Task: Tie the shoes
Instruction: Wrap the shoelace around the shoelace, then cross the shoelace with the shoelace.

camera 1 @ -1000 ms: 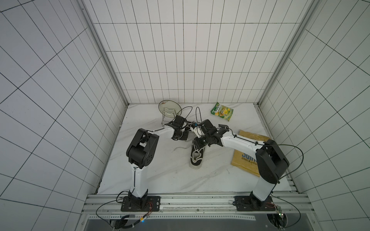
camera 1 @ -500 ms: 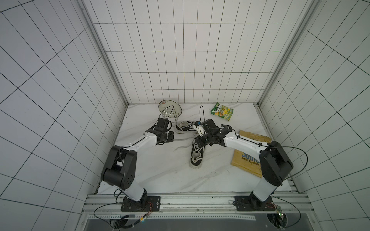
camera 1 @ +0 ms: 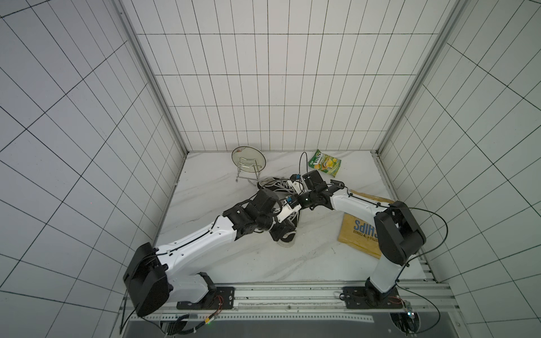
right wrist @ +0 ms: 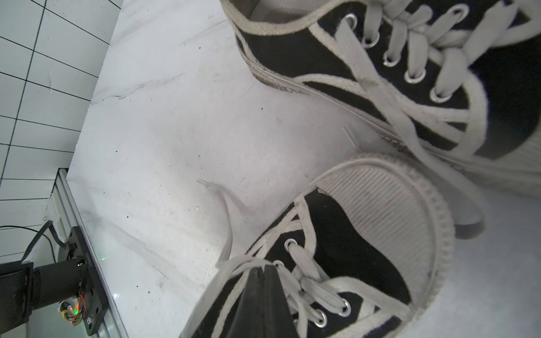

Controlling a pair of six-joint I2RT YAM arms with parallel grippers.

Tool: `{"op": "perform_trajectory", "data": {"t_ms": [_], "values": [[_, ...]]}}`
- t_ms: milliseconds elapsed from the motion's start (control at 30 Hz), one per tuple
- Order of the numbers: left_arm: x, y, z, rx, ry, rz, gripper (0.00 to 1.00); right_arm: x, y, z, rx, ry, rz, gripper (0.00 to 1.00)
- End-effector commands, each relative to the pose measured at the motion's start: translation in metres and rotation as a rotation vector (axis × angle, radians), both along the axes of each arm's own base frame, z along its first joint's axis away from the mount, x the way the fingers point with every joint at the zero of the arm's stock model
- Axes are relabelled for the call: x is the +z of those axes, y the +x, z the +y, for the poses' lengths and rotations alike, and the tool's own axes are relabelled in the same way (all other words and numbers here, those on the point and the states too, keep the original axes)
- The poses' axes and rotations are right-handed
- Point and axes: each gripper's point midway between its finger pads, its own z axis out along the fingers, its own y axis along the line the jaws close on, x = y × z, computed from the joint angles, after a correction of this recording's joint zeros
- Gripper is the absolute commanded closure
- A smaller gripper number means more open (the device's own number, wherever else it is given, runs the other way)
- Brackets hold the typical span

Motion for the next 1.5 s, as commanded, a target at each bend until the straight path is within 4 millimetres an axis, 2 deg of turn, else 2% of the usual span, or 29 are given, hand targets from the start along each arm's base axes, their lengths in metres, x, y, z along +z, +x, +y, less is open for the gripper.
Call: {"op": "perform_trajectory", "data": {"t_ms": [0, 133, 233, 267, 367, 433, 533, 600, 667, 733, 833, 933, 1067, 1267, 1467], "values": [[-0.005, -0.010, -0.033, -0.157, -0.021, 0.032, 1.00, 0.010, 0.007, 0.006, 0.015, 0.069, 0.003, 1.00], [-0.005, -0.020, -0.068, -0.270, -0.053, 0.067, 1.00, 0.010, 0.010, 0.005, 0.020, 0.099, 0.016, 1.00], [-0.011, -0.023, -0.078, -0.308, -0.045, 0.111, 1.00, 0.009, 0.011, 0.003, 0.029, 0.108, 0.022, 1.00], [-0.012, -0.022, -0.078, -0.309, -0.035, 0.115, 0.92, 0.009, 0.010, 0.003, 0.036, 0.114, 0.023, 1.00], [-0.008, -0.014, -0.074, -0.271, -0.042, 0.106, 0.49, 0.009, 0.009, 0.004, 0.058, 0.134, 0.029, 1.00], [0.000, -0.002, -0.064, -0.214, -0.073, 0.101, 0.37, 0.012, 0.007, 0.004, 0.080, 0.151, 0.028, 1.00], [0.015, 0.022, -0.032, -0.117, -0.138, 0.111, 0.25, 0.015, 0.004, 0.004, 0.111, 0.172, 0.026, 1.00], [0.013, 0.043, -0.005, -0.034, -0.139, 0.106, 0.27, 0.017, 0.002, 0.004, 0.128, 0.185, 0.025, 1.00], [0.002, 0.067, 0.023, 0.034, -0.125, 0.087, 0.32, 0.019, 0.001, 0.004, 0.144, 0.197, 0.023, 1.00], [-0.012, 0.093, 0.049, 0.103, -0.106, 0.065, 0.42, 0.021, 0.000, 0.004, 0.156, 0.205, 0.025, 1.00], [-0.023, 0.127, 0.067, 0.168, -0.070, 0.034, 0.56, 0.021, -0.002, 0.003, 0.164, 0.212, 0.033, 1.00], [-0.032, 0.145, 0.066, 0.161, -0.025, 0.009, 0.63, 0.023, -0.002, 0.004, 0.169, 0.220, 0.036, 1.00], [-0.047, 0.153, 0.061, 0.130, 0.003, 0.028, 0.65, 0.022, -0.004, 0.003, 0.171, 0.221, 0.042, 1.00], [-0.060, 0.152, 0.051, 0.097, 0.002, 0.054, 0.65, 0.020, -0.004, 0.003, 0.173, 0.224, 0.055, 1.00], [-0.071, 0.151, 0.040, 0.076, 0.016, 0.068, 0.73, 0.020, -0.005, 0.004, 0.176, 0.229, 0.061, 1.00]]}}
